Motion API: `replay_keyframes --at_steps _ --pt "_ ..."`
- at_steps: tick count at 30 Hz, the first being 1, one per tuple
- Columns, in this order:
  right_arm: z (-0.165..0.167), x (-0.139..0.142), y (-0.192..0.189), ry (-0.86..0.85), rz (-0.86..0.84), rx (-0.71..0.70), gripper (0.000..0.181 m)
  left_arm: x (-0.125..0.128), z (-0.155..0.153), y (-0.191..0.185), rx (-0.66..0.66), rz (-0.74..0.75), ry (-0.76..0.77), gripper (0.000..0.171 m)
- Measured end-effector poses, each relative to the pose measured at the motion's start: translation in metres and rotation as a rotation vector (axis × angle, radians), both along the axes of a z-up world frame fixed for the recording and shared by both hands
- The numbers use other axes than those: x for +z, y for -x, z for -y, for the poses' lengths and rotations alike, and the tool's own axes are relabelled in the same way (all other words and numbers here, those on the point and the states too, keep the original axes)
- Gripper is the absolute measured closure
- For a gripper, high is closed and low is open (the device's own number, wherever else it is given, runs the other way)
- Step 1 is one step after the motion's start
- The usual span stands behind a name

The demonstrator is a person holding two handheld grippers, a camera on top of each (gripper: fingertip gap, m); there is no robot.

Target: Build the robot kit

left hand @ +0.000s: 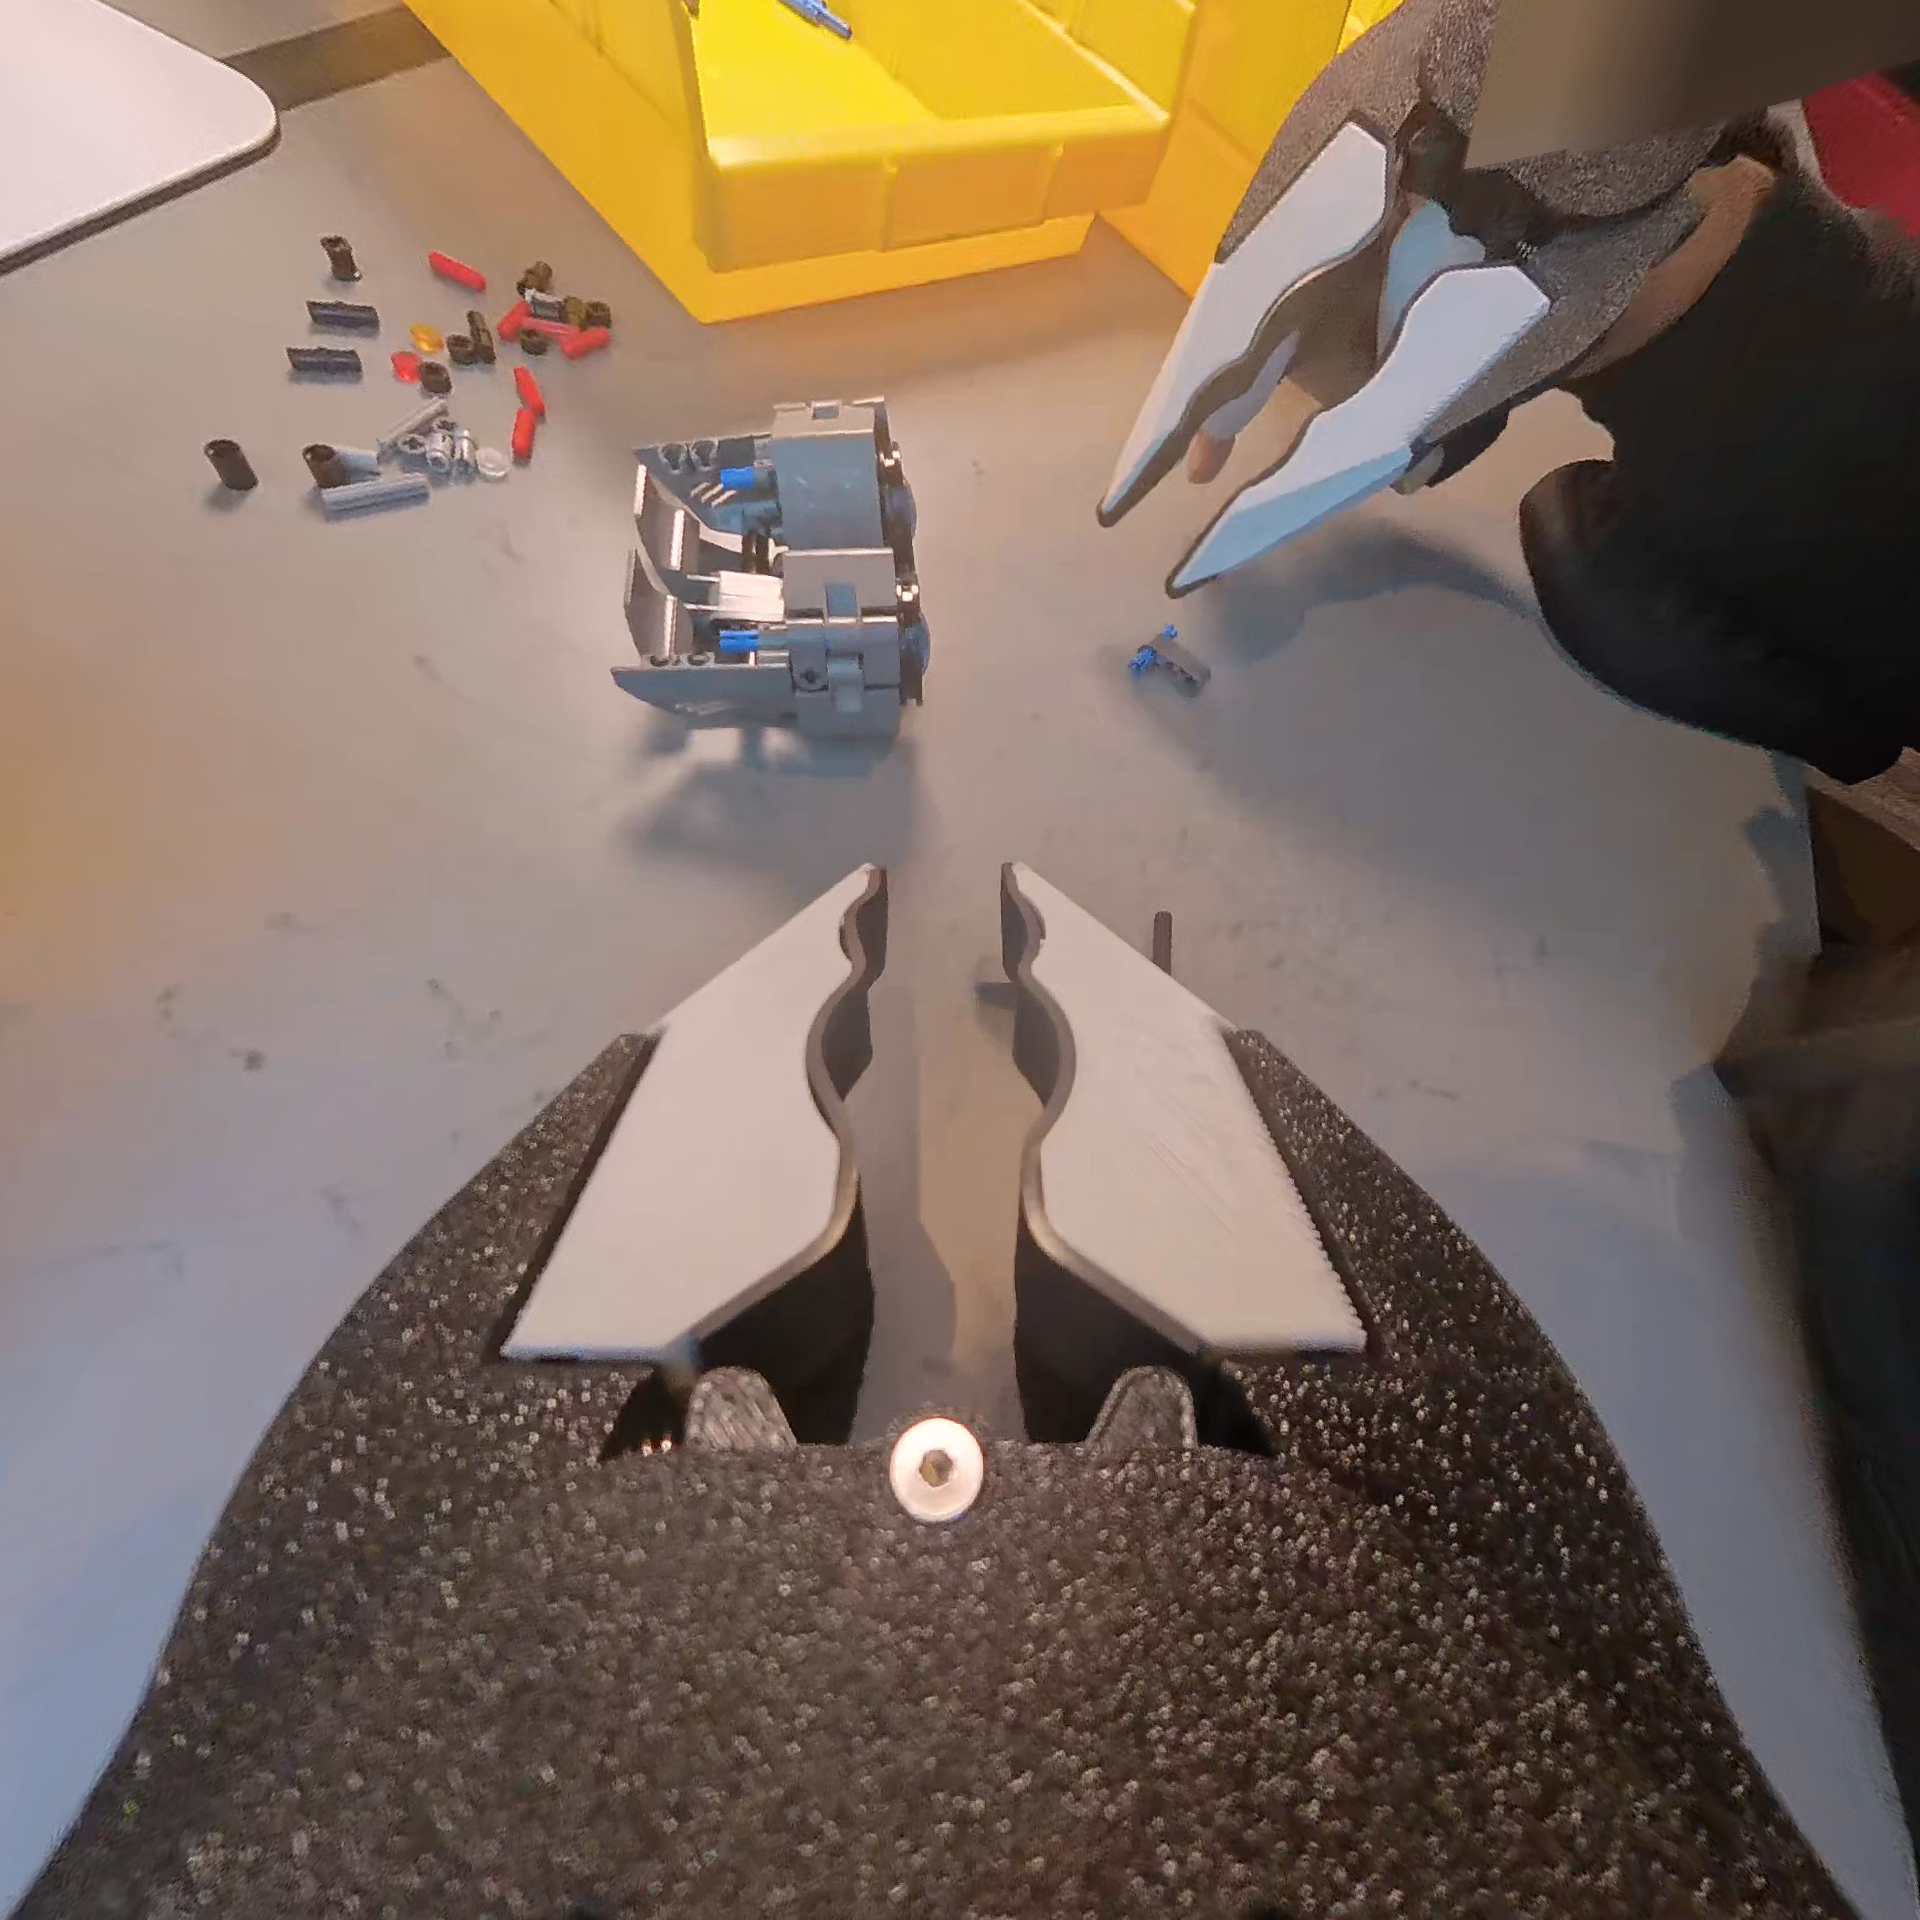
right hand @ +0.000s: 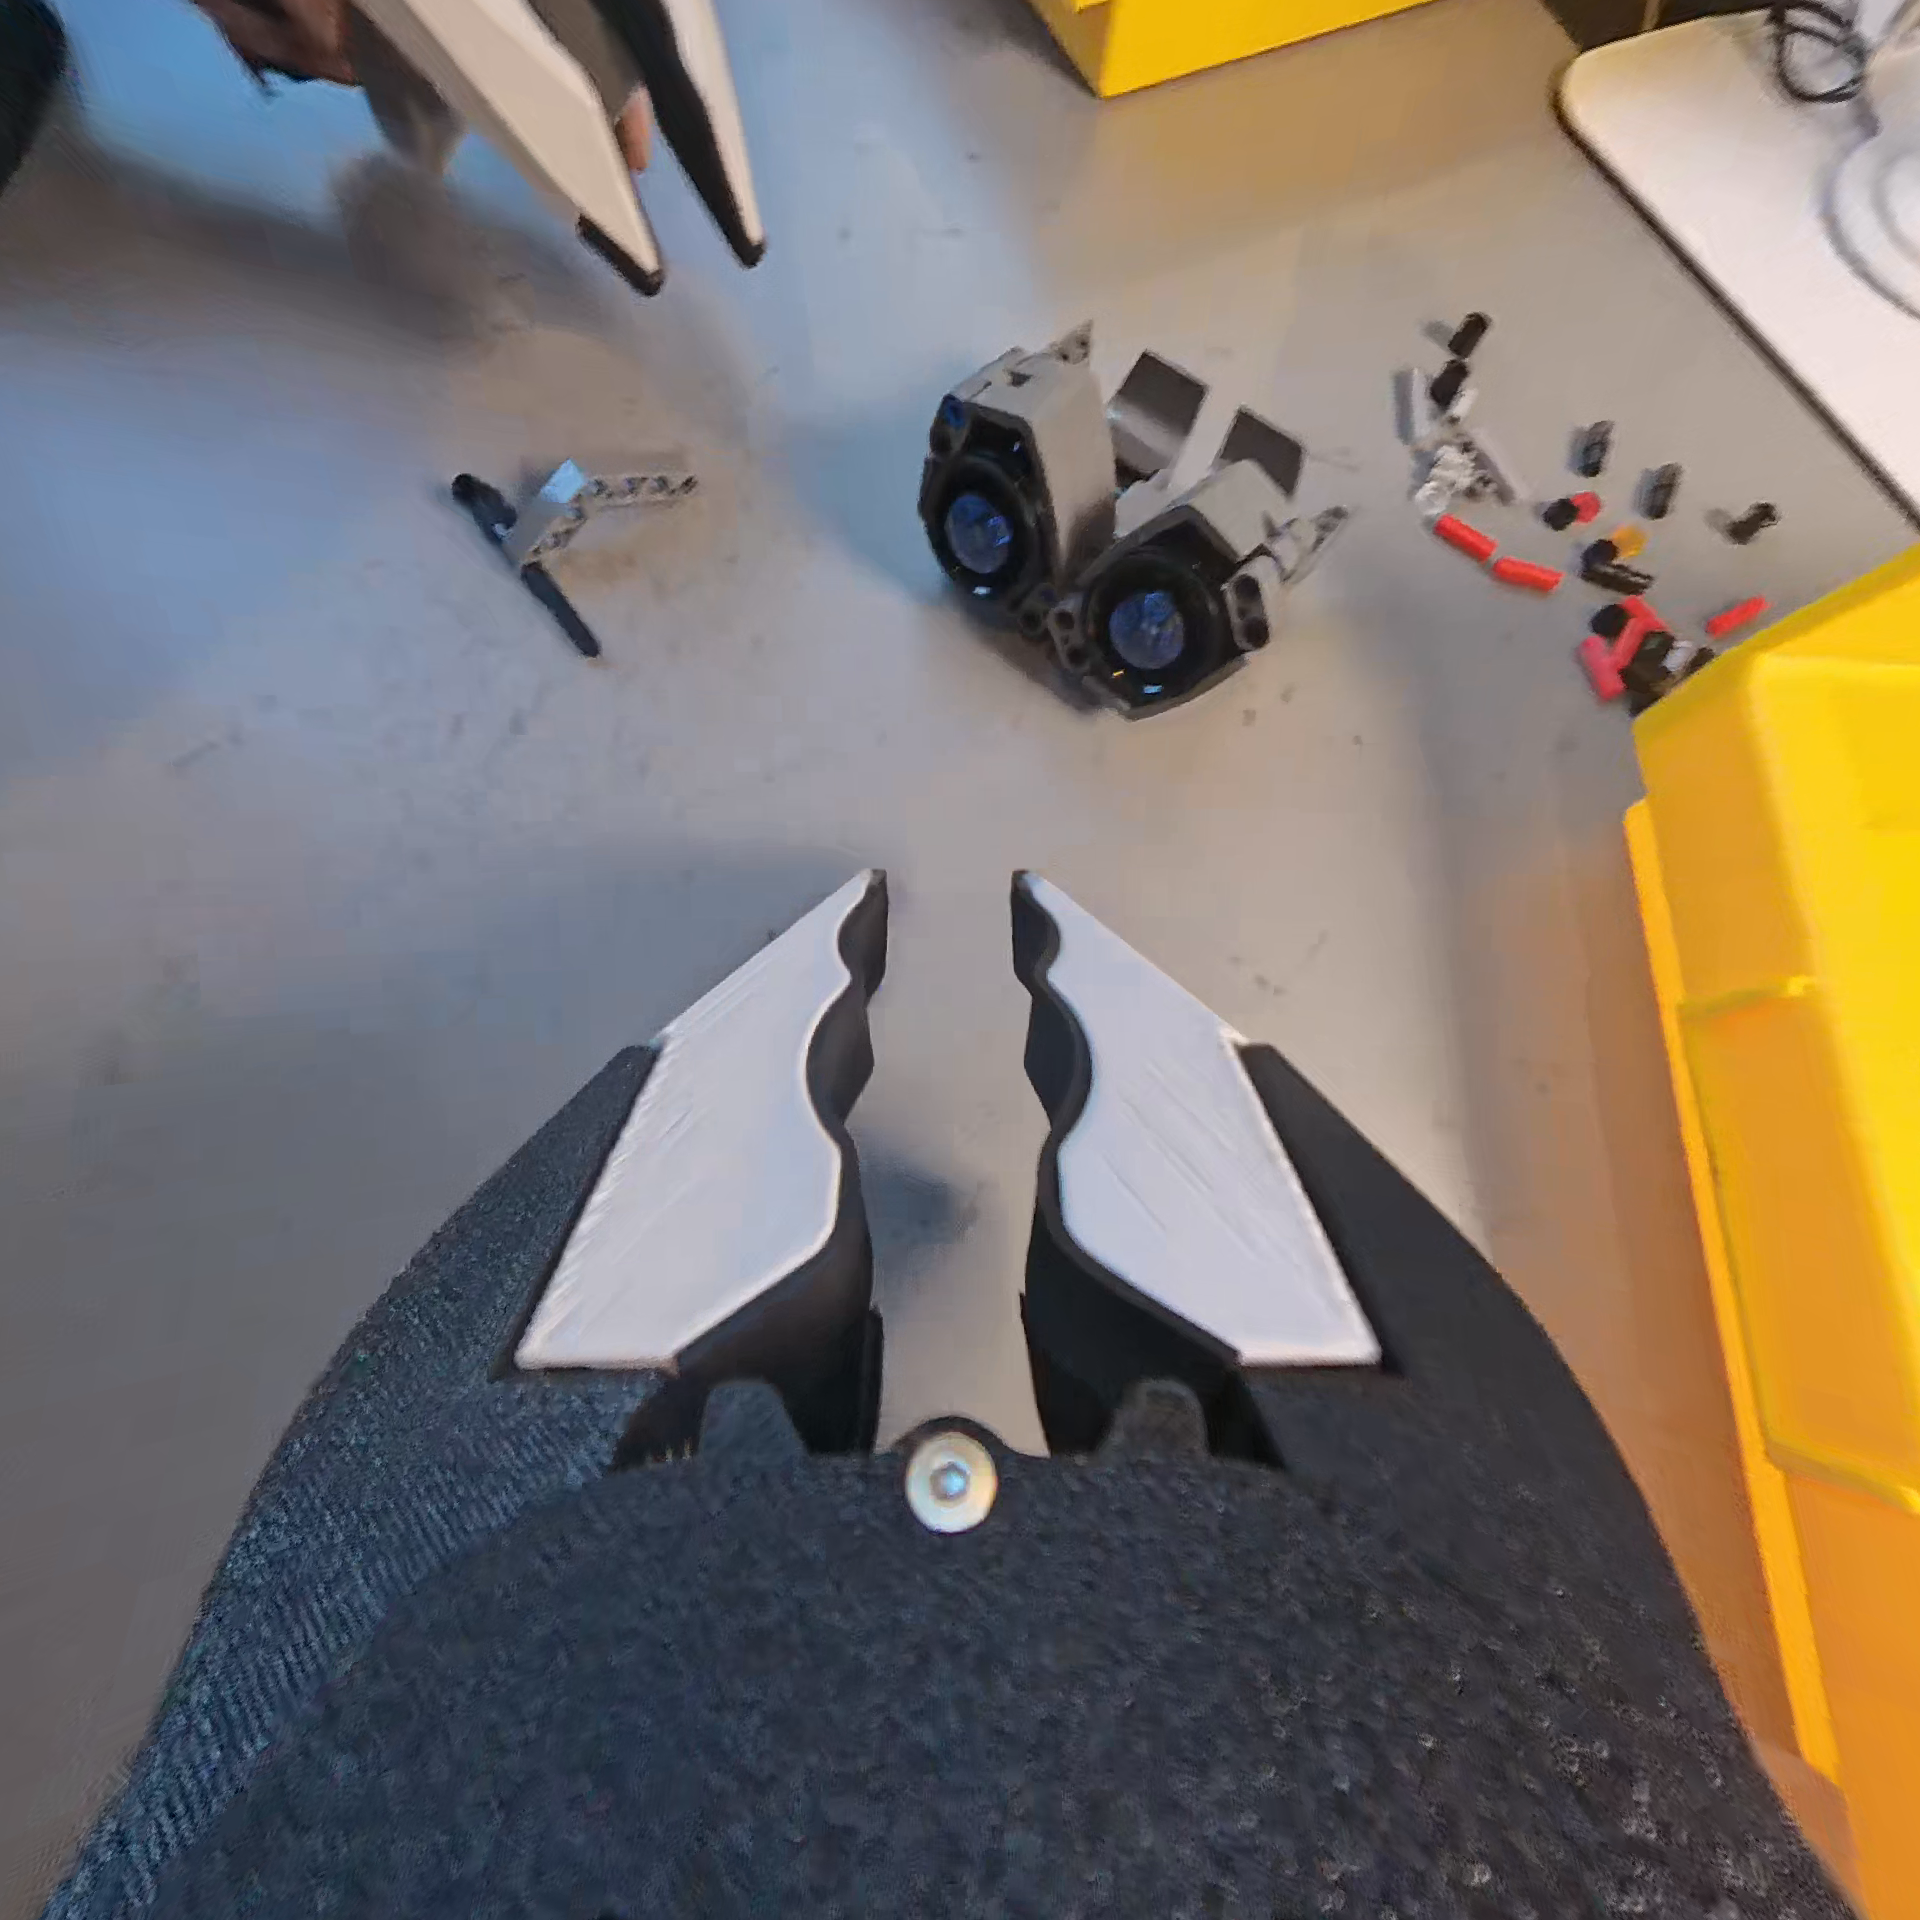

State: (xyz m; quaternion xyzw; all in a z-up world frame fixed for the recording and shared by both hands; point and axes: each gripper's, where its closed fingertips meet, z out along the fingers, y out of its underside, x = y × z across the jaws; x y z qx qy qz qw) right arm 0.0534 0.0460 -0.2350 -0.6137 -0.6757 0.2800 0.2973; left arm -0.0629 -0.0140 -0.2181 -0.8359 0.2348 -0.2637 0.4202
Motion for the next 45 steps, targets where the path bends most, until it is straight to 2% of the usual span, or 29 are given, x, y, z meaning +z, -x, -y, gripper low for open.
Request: replay_keyframes --at_steps 3,8,18,20,22,25,29,31,36,45 --pt "0.013 -0.009 -0.003 -0.015 0.039 0.075 0.158 0.000 0.000 0.004 0.007 -0.002 0.002 0.150" --pt "0.025 -0.025 -0.008 0.011 0.130 0.125 0.140 -0.004 0.001 0.003 0.001 0.000 0.016 0.151" --pt "0.033 -0.025 -0.006 0.001 0.139 0.157 0.160 -0.001 0.010 -0.025 -0.078 0.115 0.045 0.151" --pt "0.035 -0.019 0.001 -0.057 0.088 0.182 0.160 0.007 0.014 -0.035 -0.104 0.209 0.063 0.151" --pt "0.050 0.000 0.017 -0.113 -0.045 0.245 0.159 0.019 0.018 -0.047 -0.129 0.354 0.102 0.151" --pt "0.072 0.023 0.039 -0.286 -0.191 0.328 0.159 0.030 0.019 -0.059 -0.134 0.548 0.177 0.148" --pt "0.085 0.032 0.055 -0.475 -0.232 0.357 0.159 0.034 0.024 -0.065 -0.158 0.645 0.238 0.151" --pt "0.085 0.033 0.057 -0.547 -0.233 0.359 0.159 0.029 0.023 -0.063 -0.139 0.607 0.235 0.159" --pt "0.089 0.042 0.057 -0.563 -0.270 0.357 0.159 0.033 0.025 -0.065 -0.164 0.613 0.218 0.168" --pt "0.094 0.067 0.058 -0.429 -0.448 0.321 0.158 0.053 0.026 -0.065 -0.192 0.819 0.229 0.168"
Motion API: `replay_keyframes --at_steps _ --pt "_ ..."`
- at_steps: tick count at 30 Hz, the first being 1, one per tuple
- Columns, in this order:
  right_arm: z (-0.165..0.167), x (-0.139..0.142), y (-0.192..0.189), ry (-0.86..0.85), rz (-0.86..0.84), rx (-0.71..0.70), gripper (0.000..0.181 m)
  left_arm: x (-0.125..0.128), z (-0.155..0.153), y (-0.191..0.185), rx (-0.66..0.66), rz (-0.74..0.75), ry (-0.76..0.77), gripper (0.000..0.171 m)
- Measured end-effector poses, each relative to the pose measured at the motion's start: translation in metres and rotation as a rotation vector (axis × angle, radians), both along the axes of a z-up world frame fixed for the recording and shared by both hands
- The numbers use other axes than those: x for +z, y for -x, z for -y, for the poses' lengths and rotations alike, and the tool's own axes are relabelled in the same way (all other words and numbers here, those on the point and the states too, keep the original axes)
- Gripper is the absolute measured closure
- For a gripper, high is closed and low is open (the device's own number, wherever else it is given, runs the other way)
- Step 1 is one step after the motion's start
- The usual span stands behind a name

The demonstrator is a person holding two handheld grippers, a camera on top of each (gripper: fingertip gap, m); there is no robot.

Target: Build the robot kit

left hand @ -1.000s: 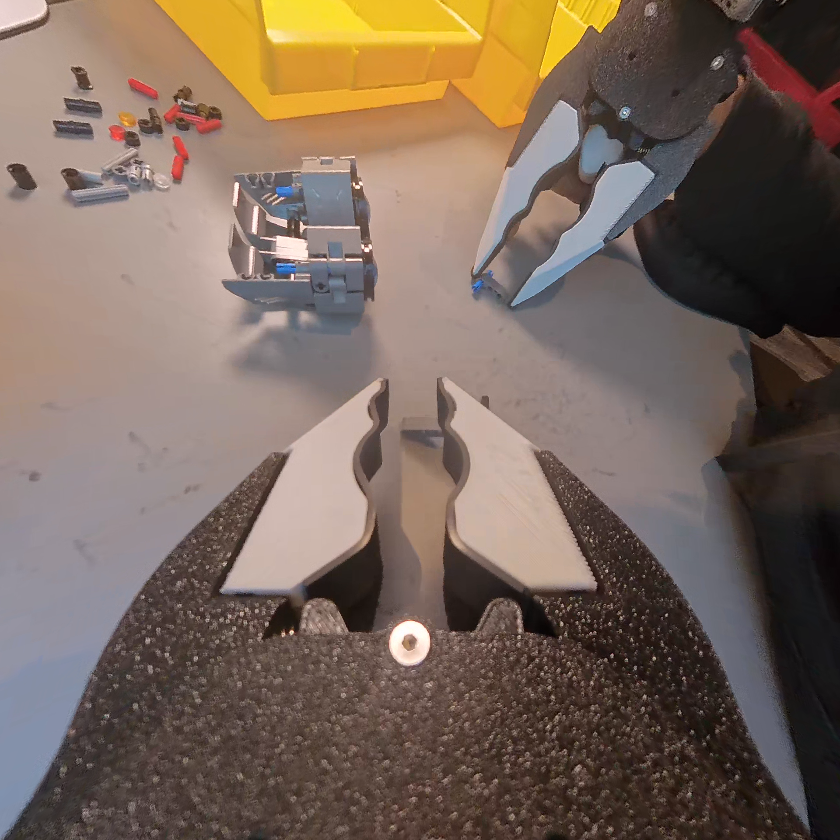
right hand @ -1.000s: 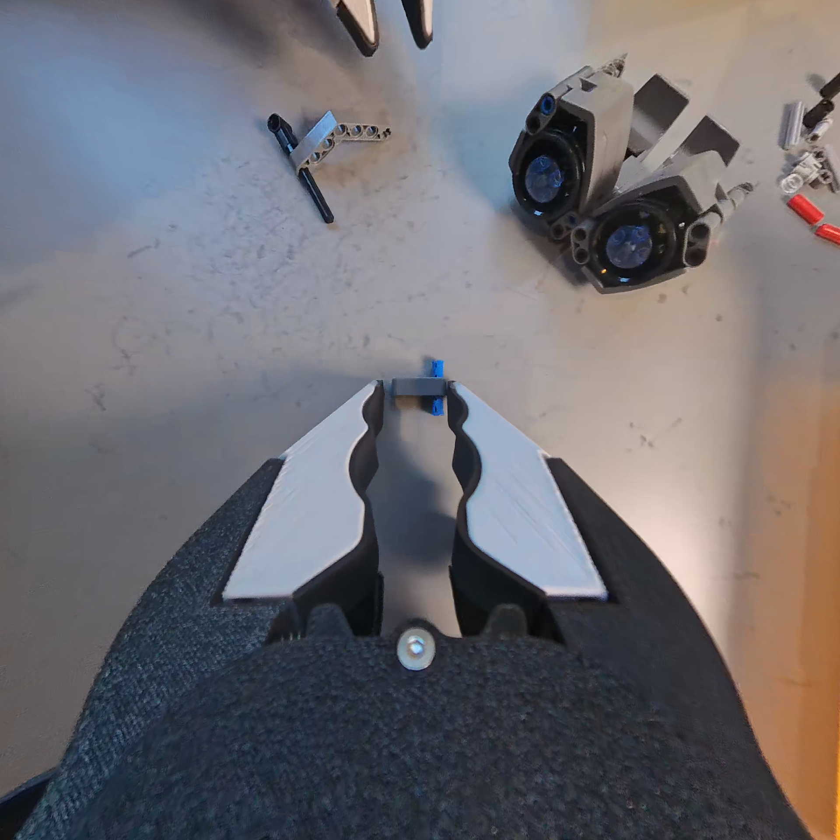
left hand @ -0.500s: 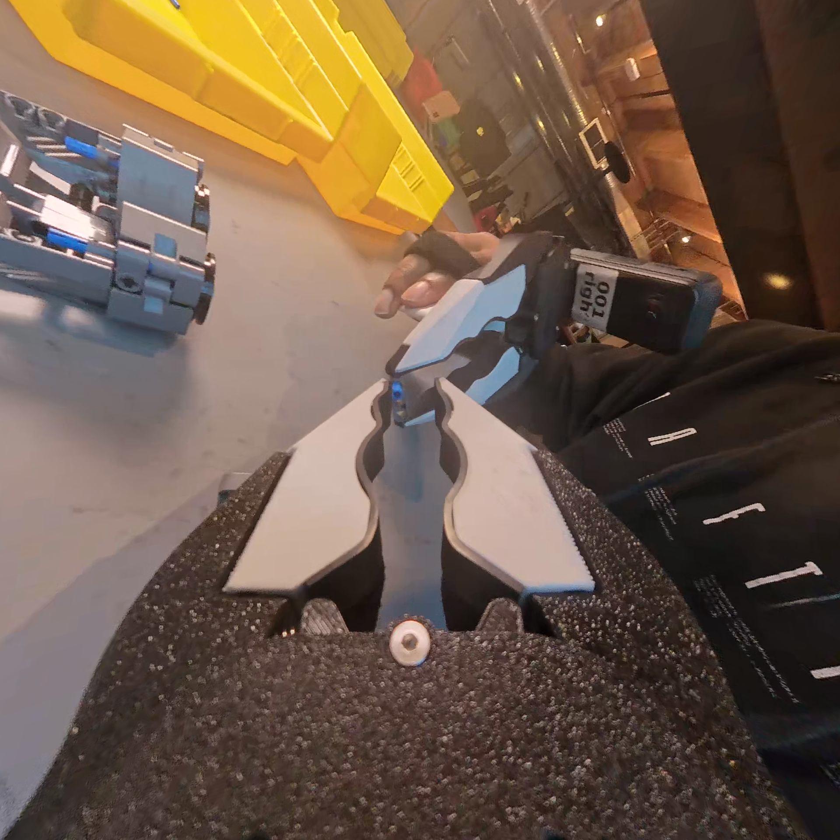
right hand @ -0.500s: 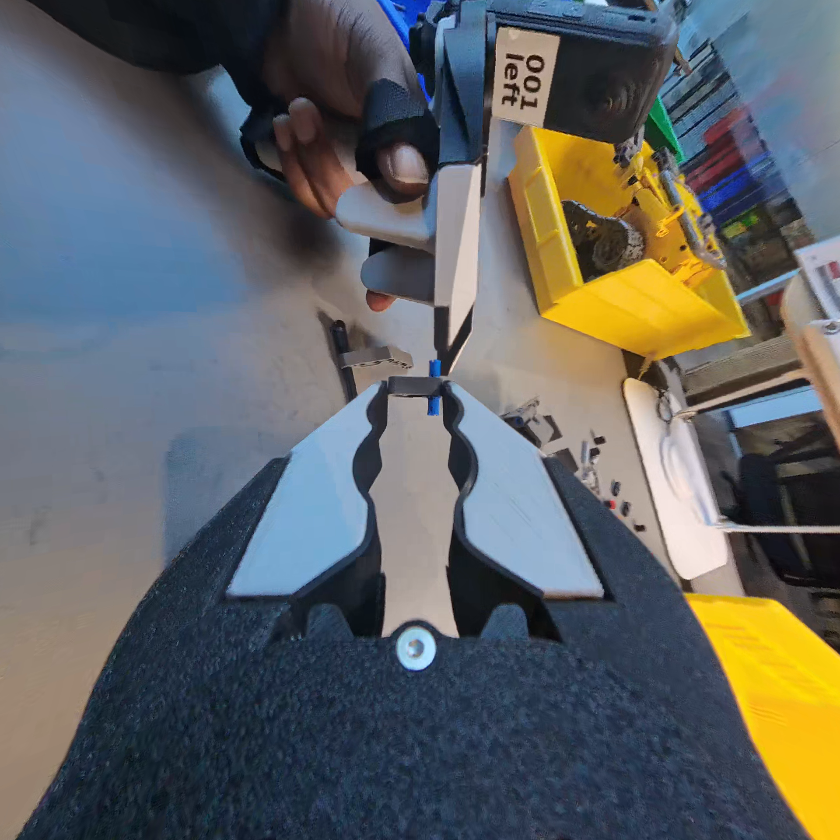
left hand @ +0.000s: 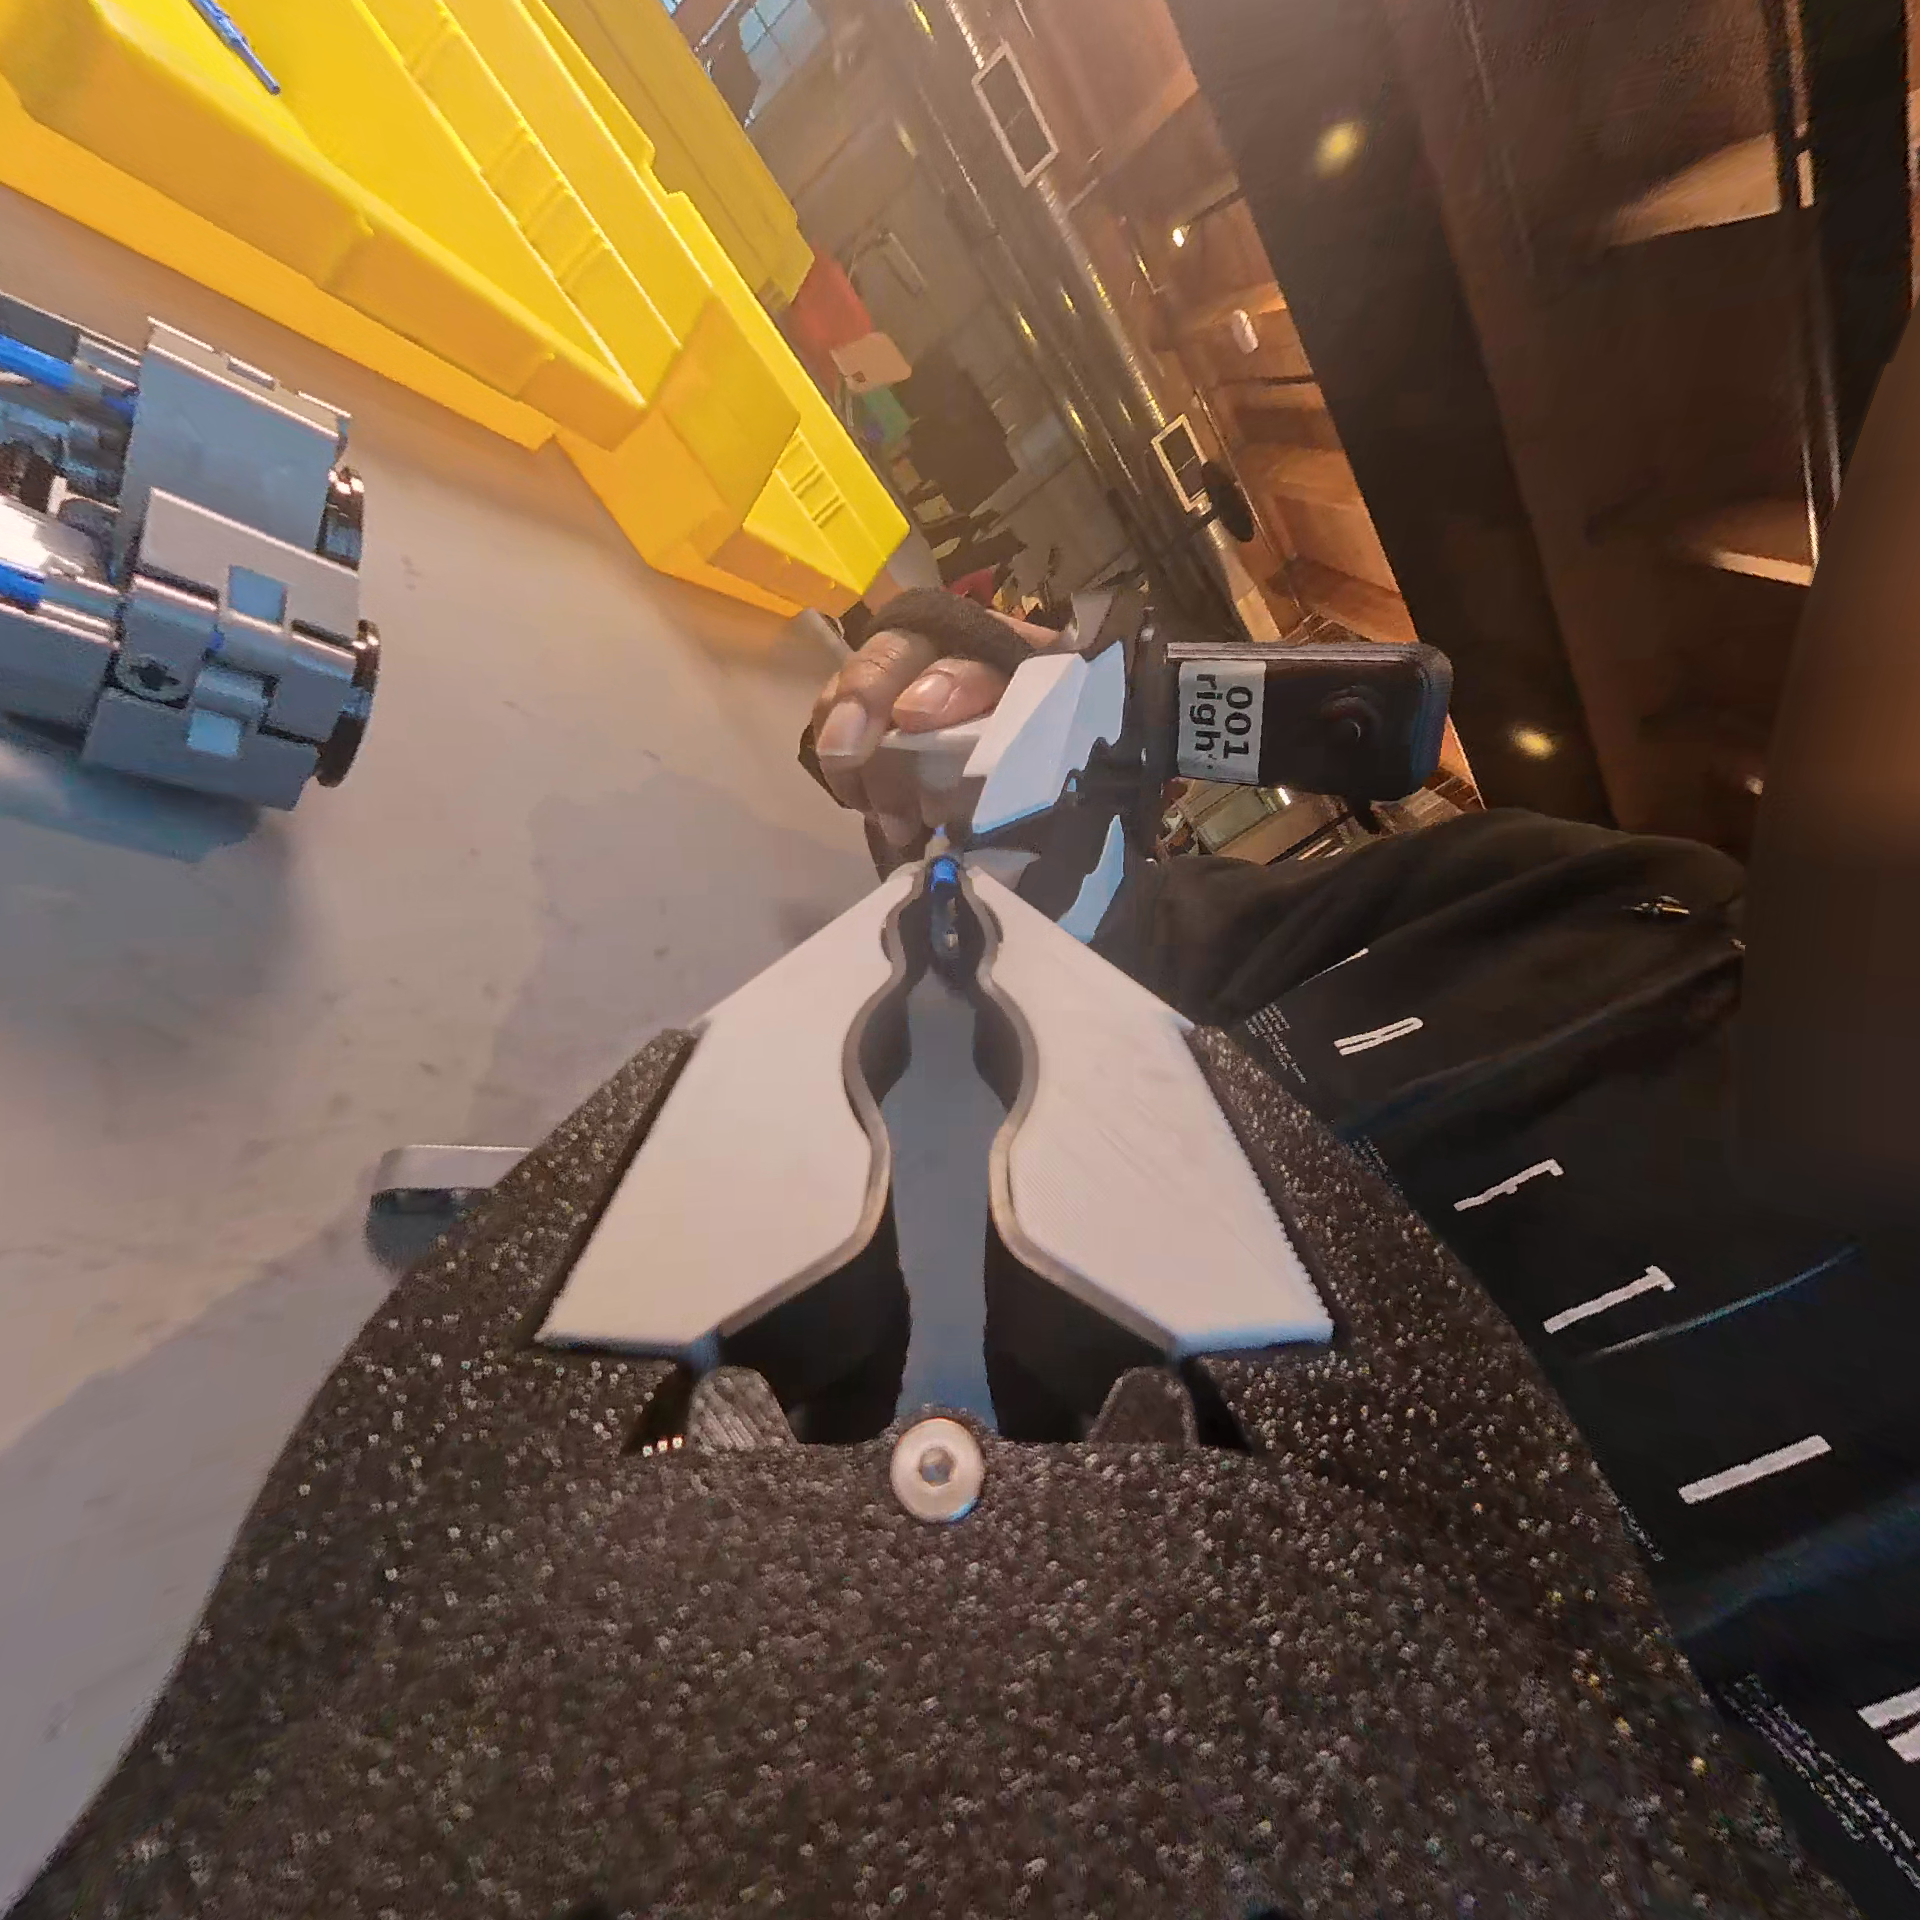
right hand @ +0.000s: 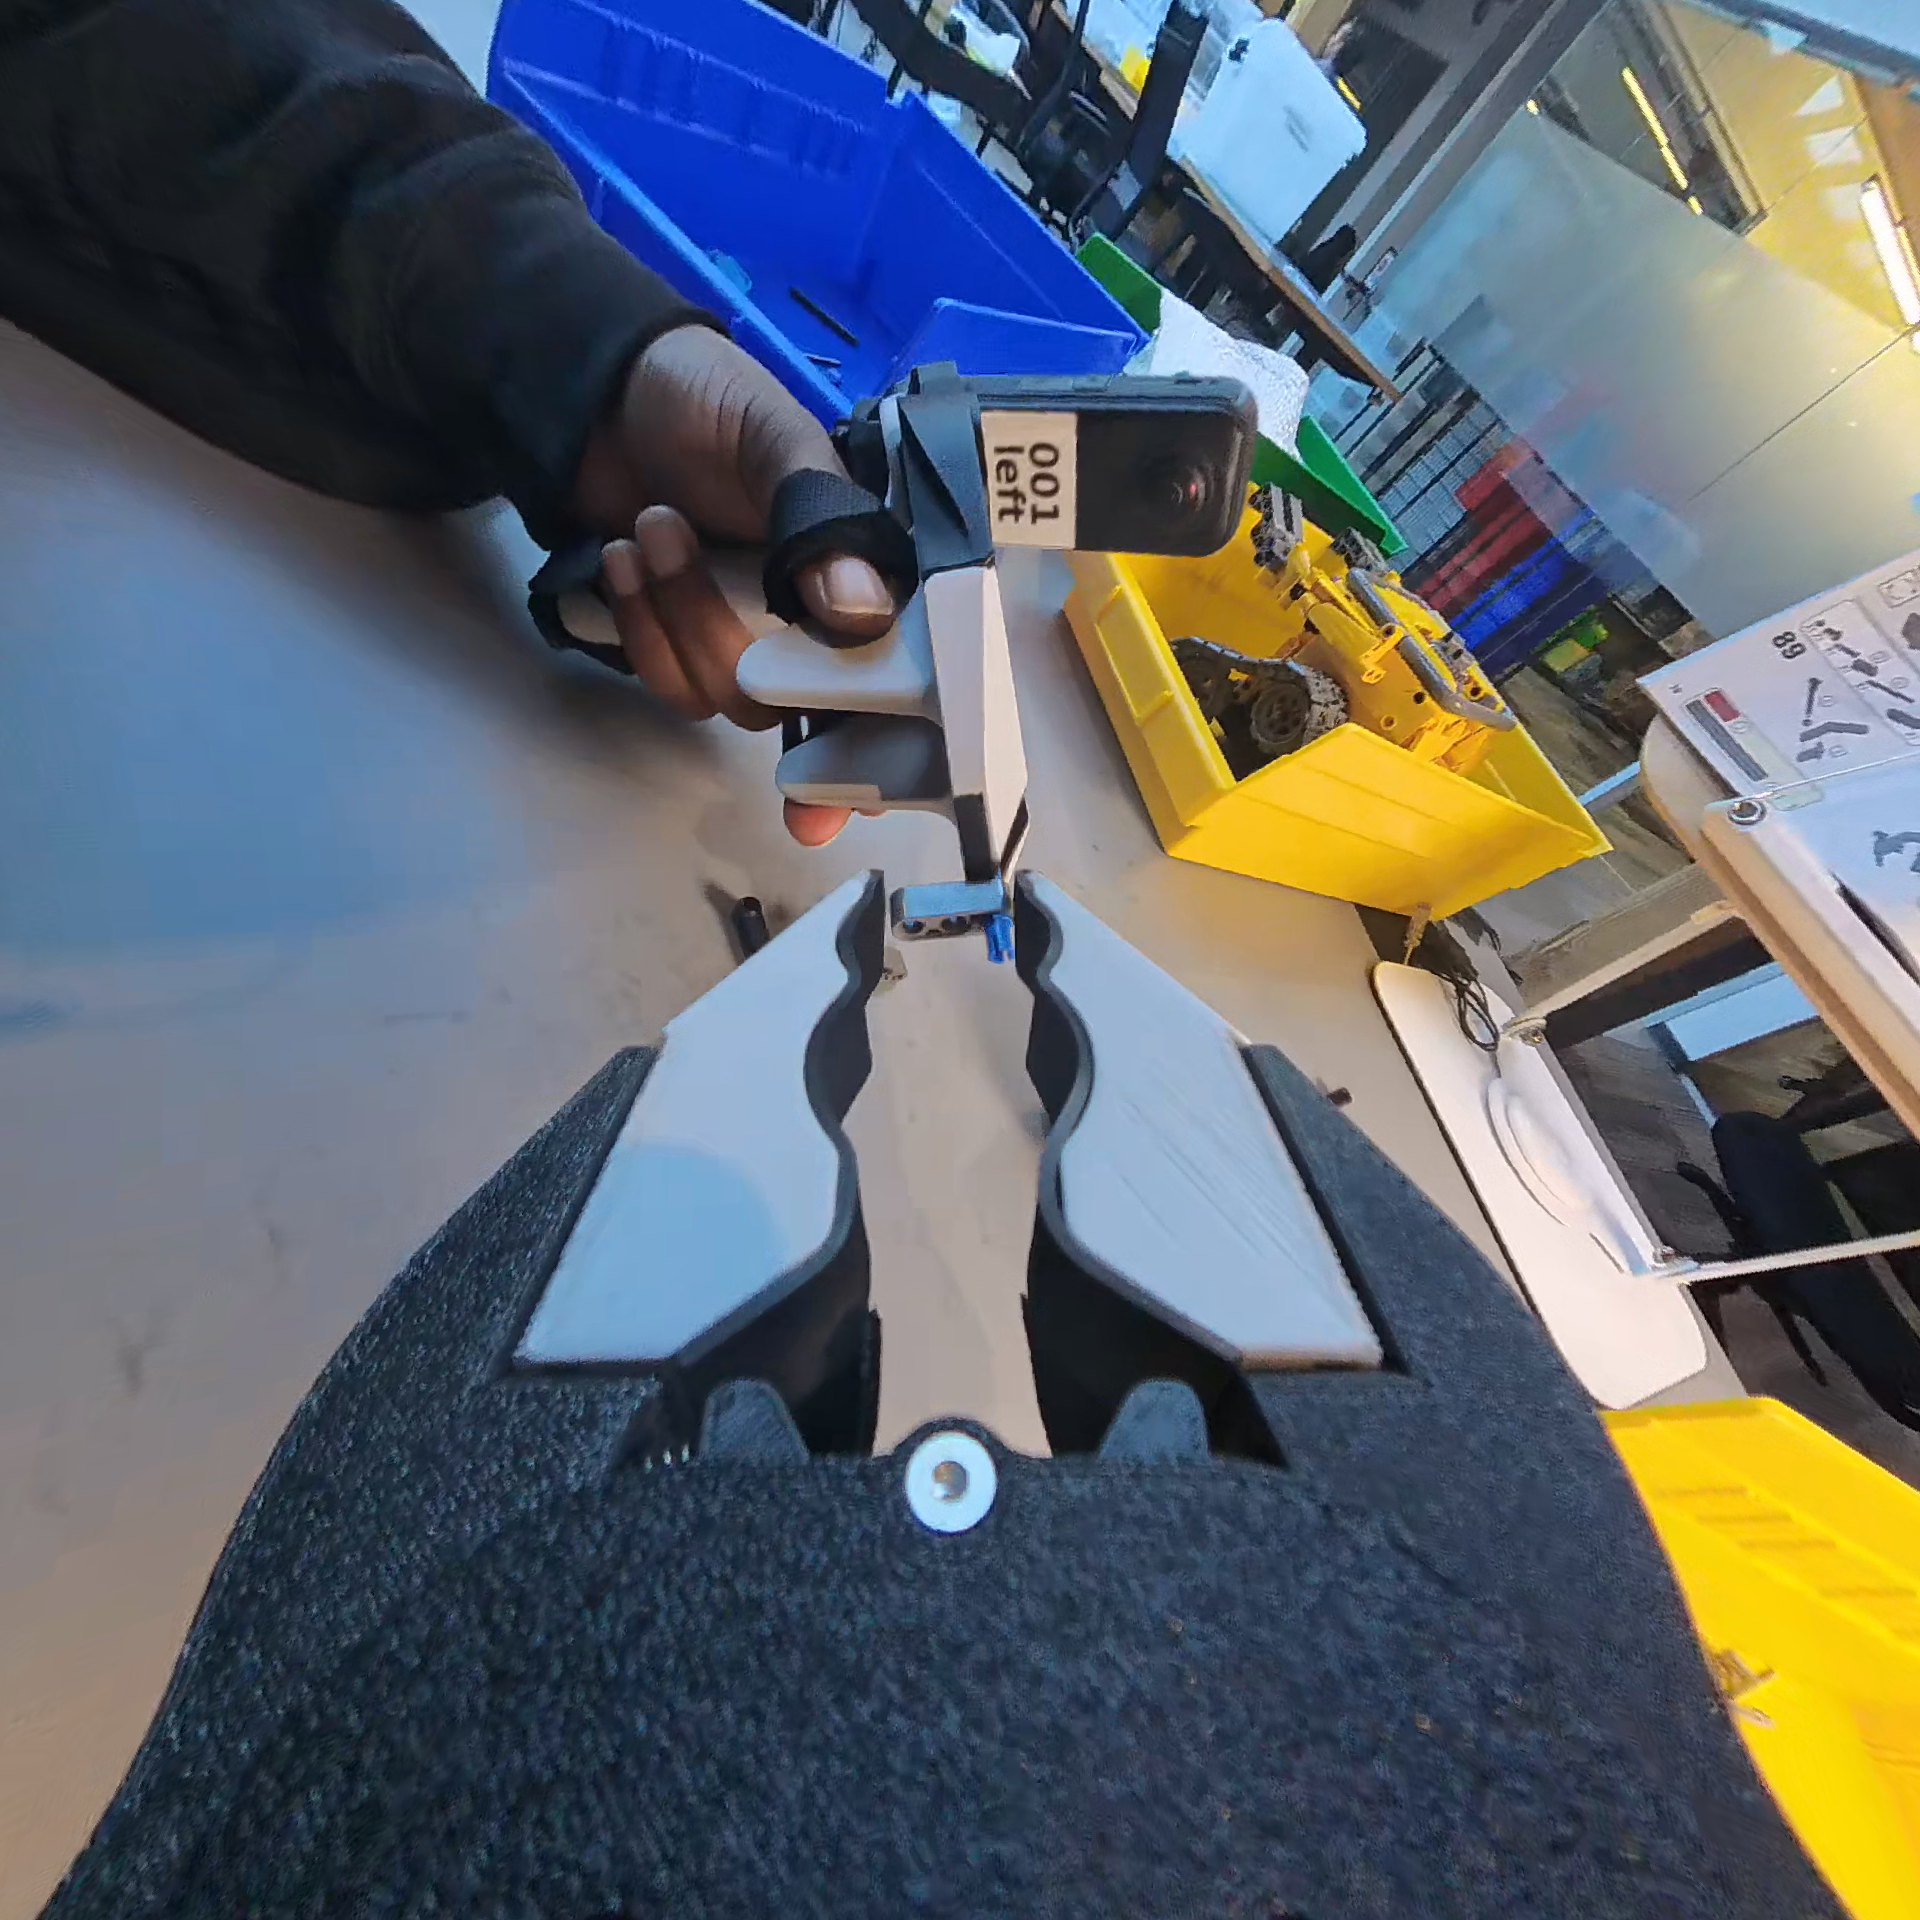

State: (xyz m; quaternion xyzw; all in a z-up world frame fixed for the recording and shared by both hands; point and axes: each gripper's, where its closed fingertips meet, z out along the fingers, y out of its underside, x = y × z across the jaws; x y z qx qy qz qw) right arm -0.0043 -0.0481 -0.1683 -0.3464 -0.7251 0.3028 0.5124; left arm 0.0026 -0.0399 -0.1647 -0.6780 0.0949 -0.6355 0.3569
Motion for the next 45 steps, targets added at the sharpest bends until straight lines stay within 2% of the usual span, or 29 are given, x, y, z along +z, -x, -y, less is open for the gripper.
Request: replay_keyframes --at_steps 27,36,38,40,42,45 --pt "0.002 -0.005 -0.002 0.006 0.024 0.037 0.155 0.000 0.003 -0.004 -0.030 0.039 0.038 0.168" --pt "0.002 -0.005 -0.002 0.027 0.035 0.035 0.159 -0.001 0.003 -0.005 -0.029 0.031 0.040 0.168" --pt "0.001 -0.005 -0.003 0.056 0.033 0.037 0.159 -0.001 0.002 -0.003 -0.020 -0.007 0.016 0.166" --pt "-0.004 -0.004 -0.004 0.073 0.032 0.024 0.159 -0.002 0.001 0.004 -0.001 -0.103 -0.027 0.153" --pt "-0.013 -0.002 -0.007 0.095 0.028 0.004 0.159 -0.006 0.000 0.018 0.029 -0.257 -0.084 0.151" --pt "-0.029 -0.005 -0.013 0.117 0.037 -0.044 0.158 -0.026 0.002 0.043 0.089 -0.566 -0.123 0.147"
